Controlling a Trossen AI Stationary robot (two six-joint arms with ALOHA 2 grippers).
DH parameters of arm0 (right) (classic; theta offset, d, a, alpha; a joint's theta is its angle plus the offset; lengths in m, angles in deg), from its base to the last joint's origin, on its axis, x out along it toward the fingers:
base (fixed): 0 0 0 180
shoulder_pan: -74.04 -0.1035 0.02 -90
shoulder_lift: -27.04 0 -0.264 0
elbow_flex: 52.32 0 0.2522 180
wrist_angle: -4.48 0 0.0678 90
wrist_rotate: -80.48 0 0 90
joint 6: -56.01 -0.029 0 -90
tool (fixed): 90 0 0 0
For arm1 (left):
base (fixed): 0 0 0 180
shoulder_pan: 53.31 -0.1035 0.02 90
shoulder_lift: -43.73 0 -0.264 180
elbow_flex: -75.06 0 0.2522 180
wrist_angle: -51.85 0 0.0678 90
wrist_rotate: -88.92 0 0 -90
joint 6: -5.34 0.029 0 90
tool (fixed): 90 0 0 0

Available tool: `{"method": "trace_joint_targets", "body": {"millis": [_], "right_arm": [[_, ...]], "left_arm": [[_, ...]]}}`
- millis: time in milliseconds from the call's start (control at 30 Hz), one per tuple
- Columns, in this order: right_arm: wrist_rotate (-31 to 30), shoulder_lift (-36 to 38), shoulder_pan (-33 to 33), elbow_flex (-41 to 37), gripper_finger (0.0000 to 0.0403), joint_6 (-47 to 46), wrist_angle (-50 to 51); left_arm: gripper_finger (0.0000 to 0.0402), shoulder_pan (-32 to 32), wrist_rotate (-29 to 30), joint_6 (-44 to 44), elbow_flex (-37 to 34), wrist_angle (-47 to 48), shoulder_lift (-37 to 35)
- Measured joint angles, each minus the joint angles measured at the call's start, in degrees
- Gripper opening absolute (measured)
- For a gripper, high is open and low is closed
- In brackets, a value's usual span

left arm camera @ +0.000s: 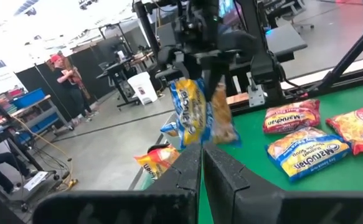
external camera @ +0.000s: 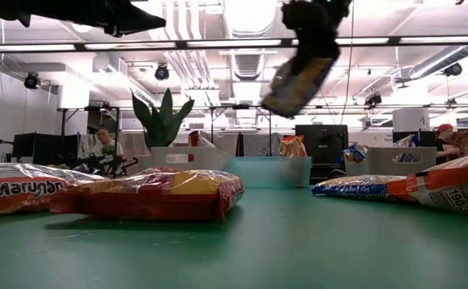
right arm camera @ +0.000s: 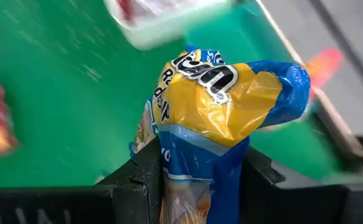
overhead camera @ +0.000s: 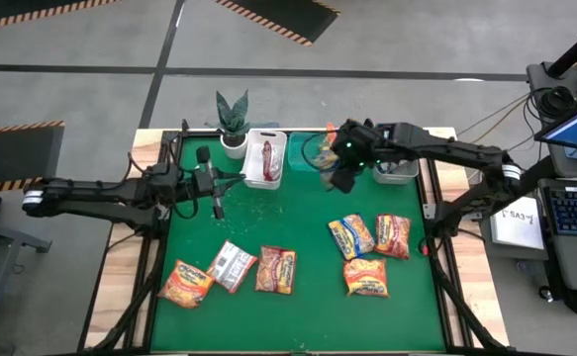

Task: Sort Maruchan noodles
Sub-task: Put the blue noodle pack into the gray bin

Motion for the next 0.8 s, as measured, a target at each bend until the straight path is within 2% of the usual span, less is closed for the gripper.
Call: {"method": "trace_joint_targets", "body": {"millis": [300,467,633,800], "right_arm": [[-13.74,1.63,6.88,0.27,0.0129,16.45,17.05],[-13.88,1.44,10.24,-0.26,0.0129,22.73,20.93],[-14.10,1.17,12.39,-1.90,0.0129,36.18,28.18],[-14.06,1.19,13.52,-4.19,0.0129,44.16,29.36]], "left_arm": [[0.0000,0.00,0.00,-0.10,0.00,-0.02,0.34],[0.0000,0.00,0.00,-0.16,0.00,0.00,0.34],[0.0000,0.00,0.00,-0.18,0.00,0.00,0.63],[0.0000,0.00,0.00,-0.18,0.00,0.00,1.73]]}}
